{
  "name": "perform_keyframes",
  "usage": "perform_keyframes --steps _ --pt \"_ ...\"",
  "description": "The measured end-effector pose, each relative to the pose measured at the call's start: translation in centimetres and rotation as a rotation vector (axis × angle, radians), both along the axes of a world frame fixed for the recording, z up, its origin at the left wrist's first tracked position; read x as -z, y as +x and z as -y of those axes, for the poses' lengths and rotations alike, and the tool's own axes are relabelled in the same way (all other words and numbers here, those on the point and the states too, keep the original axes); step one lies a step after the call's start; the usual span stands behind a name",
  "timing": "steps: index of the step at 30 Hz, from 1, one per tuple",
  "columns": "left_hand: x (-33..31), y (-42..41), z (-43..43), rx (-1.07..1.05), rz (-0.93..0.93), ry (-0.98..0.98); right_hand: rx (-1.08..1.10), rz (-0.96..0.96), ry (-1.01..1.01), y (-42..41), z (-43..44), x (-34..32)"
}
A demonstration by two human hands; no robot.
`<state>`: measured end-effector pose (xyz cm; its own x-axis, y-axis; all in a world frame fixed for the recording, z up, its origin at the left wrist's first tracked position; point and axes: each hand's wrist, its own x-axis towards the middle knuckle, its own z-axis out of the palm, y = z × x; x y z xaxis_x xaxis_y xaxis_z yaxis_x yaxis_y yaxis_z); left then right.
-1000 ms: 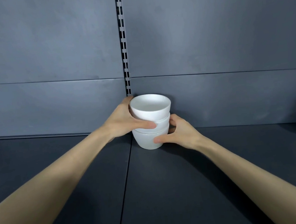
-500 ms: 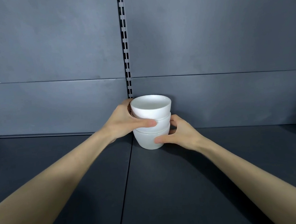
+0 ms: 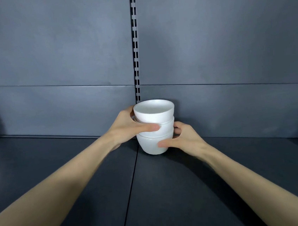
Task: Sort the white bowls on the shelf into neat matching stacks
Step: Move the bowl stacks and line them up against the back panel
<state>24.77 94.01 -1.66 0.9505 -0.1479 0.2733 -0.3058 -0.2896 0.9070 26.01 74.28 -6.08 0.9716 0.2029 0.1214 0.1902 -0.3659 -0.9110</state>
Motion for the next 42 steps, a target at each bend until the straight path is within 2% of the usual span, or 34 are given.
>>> perform_keyframes --steps 14,28,42 --pt "-4.2 -4.3 -11.2 -0.112 0.080 -0.027 -0.081 0.098 0.038 -2.7 -11.2 -4.8" --pt "-4.4 -6.0 -30.8 -0.072 0.076 0.023 -0.068 0.085 0.065 -4.5 -31.0 -4.0" --pt "-2.2 -2.2 -38.9 -0.130 -0.012 0.002 -0.106 0.029 0.034 0.2 -39.4 -2.1"
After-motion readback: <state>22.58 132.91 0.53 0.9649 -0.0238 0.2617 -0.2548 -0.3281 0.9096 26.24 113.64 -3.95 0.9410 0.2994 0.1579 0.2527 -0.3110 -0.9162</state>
